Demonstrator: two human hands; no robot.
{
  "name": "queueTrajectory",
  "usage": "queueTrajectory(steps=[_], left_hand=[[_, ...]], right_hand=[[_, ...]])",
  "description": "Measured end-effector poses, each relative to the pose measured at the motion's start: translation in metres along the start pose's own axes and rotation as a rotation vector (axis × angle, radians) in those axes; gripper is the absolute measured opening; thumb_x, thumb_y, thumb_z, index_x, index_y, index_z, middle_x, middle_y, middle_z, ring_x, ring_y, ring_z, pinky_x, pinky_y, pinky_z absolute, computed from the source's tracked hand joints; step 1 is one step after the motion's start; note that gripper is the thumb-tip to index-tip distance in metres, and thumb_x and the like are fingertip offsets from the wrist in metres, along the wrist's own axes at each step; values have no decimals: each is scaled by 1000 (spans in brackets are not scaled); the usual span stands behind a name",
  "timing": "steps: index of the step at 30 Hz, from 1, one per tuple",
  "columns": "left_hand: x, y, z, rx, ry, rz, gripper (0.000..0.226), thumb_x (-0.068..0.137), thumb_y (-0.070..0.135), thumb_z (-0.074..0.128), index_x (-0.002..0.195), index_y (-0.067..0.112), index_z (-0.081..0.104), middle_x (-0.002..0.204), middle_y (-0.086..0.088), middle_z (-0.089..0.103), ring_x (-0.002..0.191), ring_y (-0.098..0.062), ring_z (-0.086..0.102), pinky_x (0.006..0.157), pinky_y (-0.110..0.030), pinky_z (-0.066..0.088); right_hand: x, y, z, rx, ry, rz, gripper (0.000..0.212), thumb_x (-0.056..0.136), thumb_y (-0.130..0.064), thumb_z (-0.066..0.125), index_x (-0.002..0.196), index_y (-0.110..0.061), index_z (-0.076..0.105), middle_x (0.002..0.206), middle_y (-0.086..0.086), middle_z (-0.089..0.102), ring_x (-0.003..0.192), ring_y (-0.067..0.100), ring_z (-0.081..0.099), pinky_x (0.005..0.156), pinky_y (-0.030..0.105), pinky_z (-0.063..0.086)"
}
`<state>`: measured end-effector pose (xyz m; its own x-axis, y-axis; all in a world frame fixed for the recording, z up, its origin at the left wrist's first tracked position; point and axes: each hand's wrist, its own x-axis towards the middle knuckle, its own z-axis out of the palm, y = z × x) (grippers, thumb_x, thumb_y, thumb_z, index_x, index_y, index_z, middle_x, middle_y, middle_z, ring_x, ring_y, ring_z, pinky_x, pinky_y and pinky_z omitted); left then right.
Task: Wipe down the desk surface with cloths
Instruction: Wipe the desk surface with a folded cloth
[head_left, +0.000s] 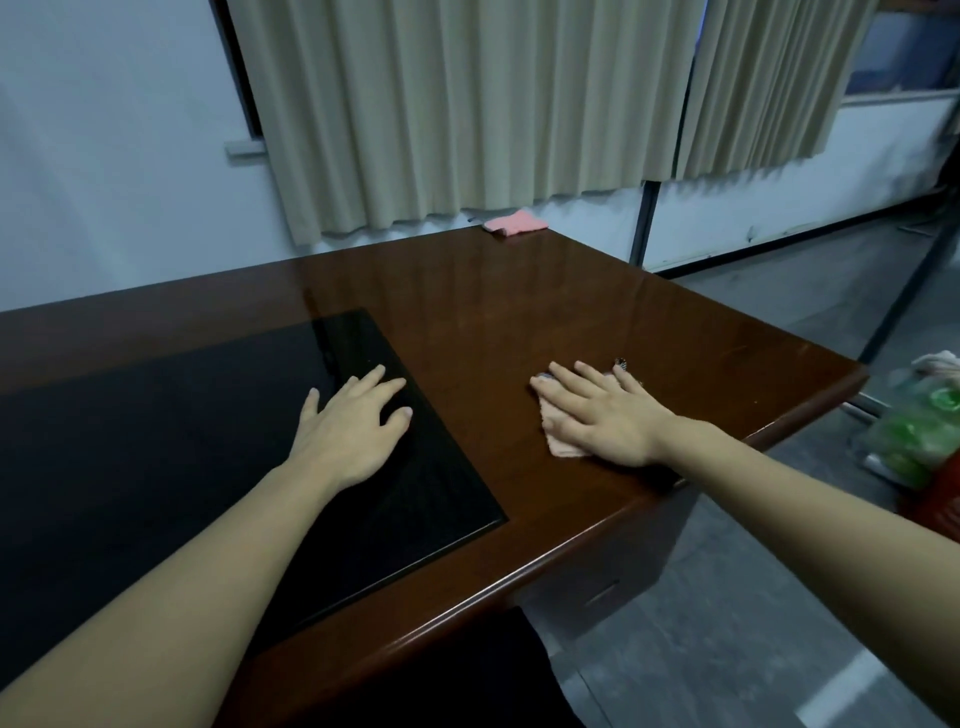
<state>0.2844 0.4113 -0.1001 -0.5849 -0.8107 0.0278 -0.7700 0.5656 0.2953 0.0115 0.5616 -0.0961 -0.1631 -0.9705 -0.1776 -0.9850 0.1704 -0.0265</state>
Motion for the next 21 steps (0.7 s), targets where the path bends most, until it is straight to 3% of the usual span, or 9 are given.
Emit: queueTrajectory(steps=[3, 11, 15, 21], left_hand=[[-14, -23, -8, 11, 5, -43, 53, 107, 50, 32, 157, 36, 30, 168, 11, 13, 156, -18, 10, 124, -55, -2], [-35, -63, -21, 32, 11, -147, 52, 107, 49, 33, 157, 35, 30, 168, 9, 15, 156, -20, 10, 123, -56, 1], [-37, -73, -15, 14, 16, -153, 52, 106, 51, 31, 157, 40, 29, 168, 12, 15, 156, -19, 8, 123, -58, 0], [-37, -75, -9, 29, 39, -149, 53, 106, 52, 27, 158, 40, 25, 168, 14, 12, 156, -16, 5, 124, -55, -1]], right_hand=[[9, -27, 0, 9, -7, -24, 64, 103, -65, 16, 159, -46, -7, 171, -7, -9, 157, 23, -9, 124, 54, -7], [-15, -135, 6, -29, -23, -409, 63, 104, -62, 20, 158, -46, -8, 169, -9, -15, 155, 16, -18, 124, 50, -13], [21, -120, -4, -26, -27, -350, 61, 105, -60, 20, 158, -47, -7, 169, -11, -12, 155, 15, -14, 124, 49, -10], [118, -91, -19, 5, -8, -108, 63, 105, -62, 18, 160, -42, -3, 170, -8, -9, 157, 22, -7, 123, 55, -4]])
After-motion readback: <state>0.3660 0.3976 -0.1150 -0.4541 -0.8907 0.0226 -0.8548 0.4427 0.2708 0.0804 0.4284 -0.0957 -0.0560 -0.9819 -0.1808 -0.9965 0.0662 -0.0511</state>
